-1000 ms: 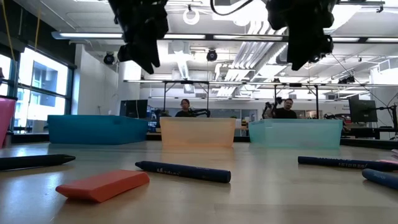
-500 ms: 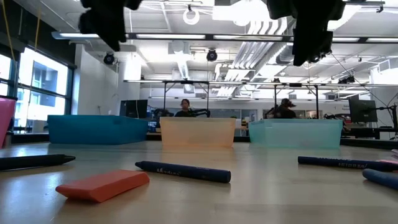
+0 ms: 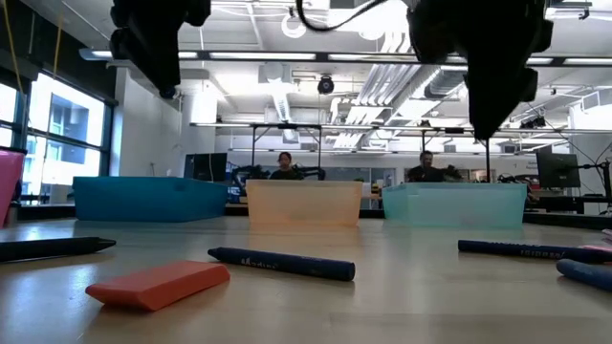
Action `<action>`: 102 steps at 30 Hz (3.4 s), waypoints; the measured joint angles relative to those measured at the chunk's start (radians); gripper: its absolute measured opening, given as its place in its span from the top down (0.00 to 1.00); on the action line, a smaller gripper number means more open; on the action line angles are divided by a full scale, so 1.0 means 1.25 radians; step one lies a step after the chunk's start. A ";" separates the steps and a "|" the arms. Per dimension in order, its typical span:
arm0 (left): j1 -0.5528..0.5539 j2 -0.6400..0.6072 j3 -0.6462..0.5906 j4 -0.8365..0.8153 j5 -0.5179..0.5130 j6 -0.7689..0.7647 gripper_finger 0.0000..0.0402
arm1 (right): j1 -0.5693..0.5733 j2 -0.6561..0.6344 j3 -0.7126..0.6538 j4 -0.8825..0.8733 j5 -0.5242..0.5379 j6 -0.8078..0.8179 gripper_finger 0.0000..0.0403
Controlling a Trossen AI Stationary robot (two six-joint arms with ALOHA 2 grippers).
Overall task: Sort crayons/erasers/pens/pencils in bins
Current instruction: Put the blue crayon into the orange bin
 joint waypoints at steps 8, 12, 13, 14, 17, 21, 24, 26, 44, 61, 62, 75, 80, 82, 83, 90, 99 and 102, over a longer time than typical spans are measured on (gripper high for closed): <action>0.064 0.000 0.000 0.000 0.057 0.091 0.60 | 0.012 0.086 0.000 -0.005 -0.040 0.068 0.68; 0.083 0.000 0.000 0.000 0.099 0.129 0.60 | 0.035 0.116 0.000 -0.001 -0.050 0.103 0.68; 0.086 0.000 0.000 0.000 0.101 0.138 0.60 | 0.041 0.121 0.000 -0.001 -0.050 0.107 0.68; 0.089 0.000 0.000 0.000 0.101 0.146 0.60 | 0.046 0.127 0.000 0.001 -0.050 0.111 0.68; 0.103 0.000 0.000 0.000 0.102 0.170 0.60 | 0.059 0.139 0.000 0.015 -0.050 0.122 0.68; 0.124 0.001 0.000 0.001 0.102 0.182 0.60 | 0.074 0.159 0.000 0.050 -0.041 0.121 0.68; 0.137 0.001 0.000 0.001 0.102 0.192 0.60 | 0.080 0.177 0.000 0.055 -0.038 0.121 0.68; 0.143 0.001 0.000 0.001 0.102 0.197 0.60 | 0.081 0.187 0.000 0.058 -0.035 0.120 0.68; 0.194 0.001 0.000 0.002 0.109 0.270 0.60 | 0.095 0.267 0.006 0.032 -0.027 0.219 0.68; 0.213 0.001 0.000 0.002 0.111 0.322 0.60 | 0.074 0.267 0.003 -0.009 -0.012 0.302 0.89; 0.213 0.001 0.000 0.001 0.111 0.325 0.60 | 0.074 0.267 0.003 -0.009 -0.013 0.305 0.91; 0.271 -0.044 -0.001 -0.007 0.218 0.401 0.60 | 0.074 0.272 0.040 -0.026 -0.007 0.307 0.99; 0.316 -0.099 -0.001 -0.007 0.217 0.437 0.60 | 0.065 0.277 0.077 -0.052 0.020 0.307 0.99; 0.335 -0.121 -0.001 -0.007 0.217 0.446 0.60 | 0.059 0.276 0.087 -0.050 0.031 0.308 0.99; 0.345 -0.132 -0.001 -0.007 0.217 0.449 0.60 | 0.056 0.276 0.090 -0.051 0.035 0.307 0.99; 0.391 -0.202 -0.001 -0.007 0.217 0.475 0.60 | 0.032 0.275 0.120 -0.048 0.042 0.307 0.99; 0.407 -0.253 -0.001 -0.006 0.217 0.501 0.60 | -0.030 0.273 0.184 -0.048 0.079 0.292 0.99; 0.407 -0.262 -0.001 -0.006 0.217 0.522 0.60 | -0.060 0.273 0.214 -0.047 0.096 0.275 0.99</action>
